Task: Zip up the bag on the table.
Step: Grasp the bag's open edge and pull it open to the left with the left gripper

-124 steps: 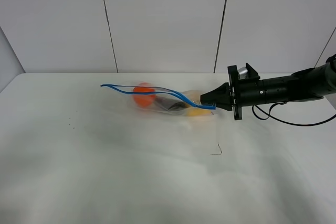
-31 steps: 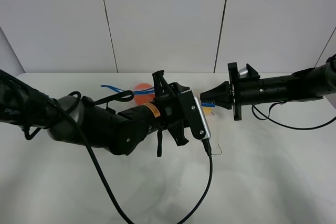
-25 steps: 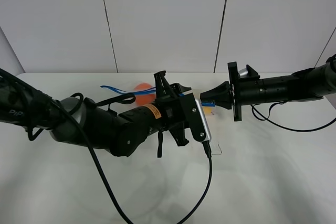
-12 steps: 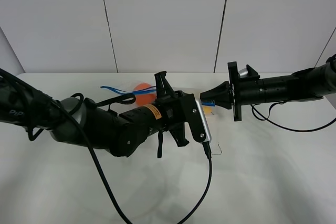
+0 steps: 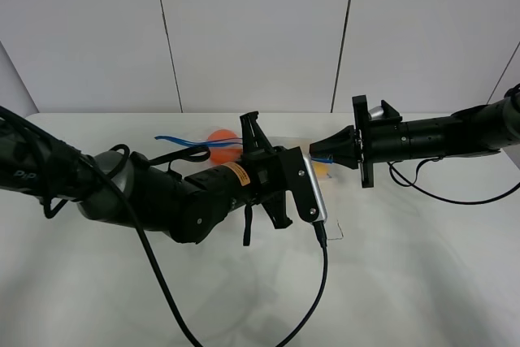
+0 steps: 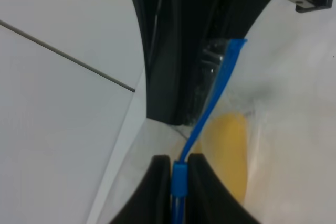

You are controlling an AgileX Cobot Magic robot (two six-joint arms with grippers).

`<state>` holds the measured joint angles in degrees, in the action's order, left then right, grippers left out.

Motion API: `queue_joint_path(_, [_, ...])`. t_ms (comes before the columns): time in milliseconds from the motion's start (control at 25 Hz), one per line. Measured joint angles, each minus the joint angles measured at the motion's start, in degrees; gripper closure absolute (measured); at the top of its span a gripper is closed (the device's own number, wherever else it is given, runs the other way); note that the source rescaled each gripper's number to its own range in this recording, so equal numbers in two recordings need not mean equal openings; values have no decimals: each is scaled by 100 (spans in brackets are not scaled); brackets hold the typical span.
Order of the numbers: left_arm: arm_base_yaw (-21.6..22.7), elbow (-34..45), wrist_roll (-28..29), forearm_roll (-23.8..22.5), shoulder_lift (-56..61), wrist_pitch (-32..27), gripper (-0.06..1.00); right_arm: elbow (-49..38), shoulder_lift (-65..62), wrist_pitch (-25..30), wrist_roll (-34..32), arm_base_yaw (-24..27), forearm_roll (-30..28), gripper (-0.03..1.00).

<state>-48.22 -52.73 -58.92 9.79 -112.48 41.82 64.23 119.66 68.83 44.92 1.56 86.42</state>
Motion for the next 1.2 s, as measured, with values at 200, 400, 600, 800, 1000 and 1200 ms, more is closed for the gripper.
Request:
queue_joint_path(200, [0, 0, -243, 13, 0, 0, 94, 0, 0, 0, 0, 0, 4, 96])
queue_joint_path(400, [-31, 65, -668, 260, 0, 69, 94, 0, 0, 0, 0, 0, 4, 96])
queue_joint_path(600, [-50, 103, -1255, 779, 12, 240, 94, 0, 0, 5, 0, 0, 73, 96])
queue_joint_path(800, [-50, 210, -1631, 1321, 246, 241, 94, 0, 0, 121, -4, 0, 90, 96])
queue_joint_path(1000, [54, 456, -1747, 1464, 424, 327, 94, 0, -5, 137, -4, 0, 90, 96])
queue_joint_path(1200, [273, 714, -1799, 1471, 424, 470, 94, 0, -5, 113, -4, 0, 67, 96])
